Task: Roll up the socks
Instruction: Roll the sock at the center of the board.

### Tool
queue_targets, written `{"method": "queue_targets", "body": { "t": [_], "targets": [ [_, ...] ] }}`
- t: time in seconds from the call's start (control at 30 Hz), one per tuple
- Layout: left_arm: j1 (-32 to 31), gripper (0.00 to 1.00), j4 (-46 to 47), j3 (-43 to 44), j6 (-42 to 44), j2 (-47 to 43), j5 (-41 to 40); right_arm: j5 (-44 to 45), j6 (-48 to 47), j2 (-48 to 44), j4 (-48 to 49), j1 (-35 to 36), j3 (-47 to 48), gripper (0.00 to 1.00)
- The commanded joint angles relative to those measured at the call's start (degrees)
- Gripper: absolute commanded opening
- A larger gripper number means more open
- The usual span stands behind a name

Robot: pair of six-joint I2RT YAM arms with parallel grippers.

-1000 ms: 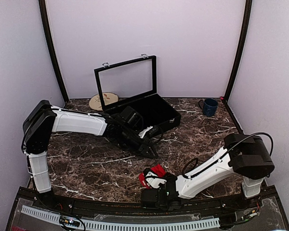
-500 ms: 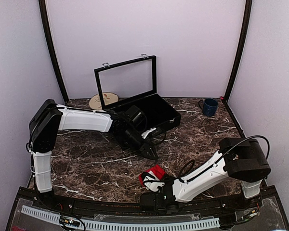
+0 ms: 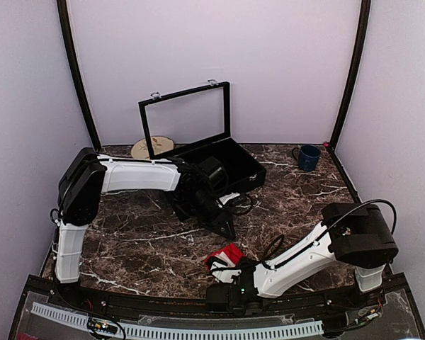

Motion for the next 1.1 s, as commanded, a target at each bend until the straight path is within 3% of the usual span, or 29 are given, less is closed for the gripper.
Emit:
{"method": "queue_targets", "body": {
  "t": [0.0,0.27,0.37,1.07],
  "targets": [
    [-0.65,0.24,-6.29,3.20,4.32,1.20,-1.36,-0.11,-1.69,0.87,0.81,0.60,1.33,0.00],
    [-1.03,0.26,-9.09,3.64,6.65,2.56,-3.68,-0.22,-2.79,1.01,1.33,0.60,1.79,0.00],
    [-1.03,0.30,-9.18,3.61,6.85,2.90,-4.61,-0.26,-2.74,1.29,1.14,0.60,2.20,0.00],
    [-1.20,0.41,-9.16,6.91,7.38,8.25,-1.18,-0.20,-3.95,0.85,1.56,0.60,1.64,0.00]
  ]
}}
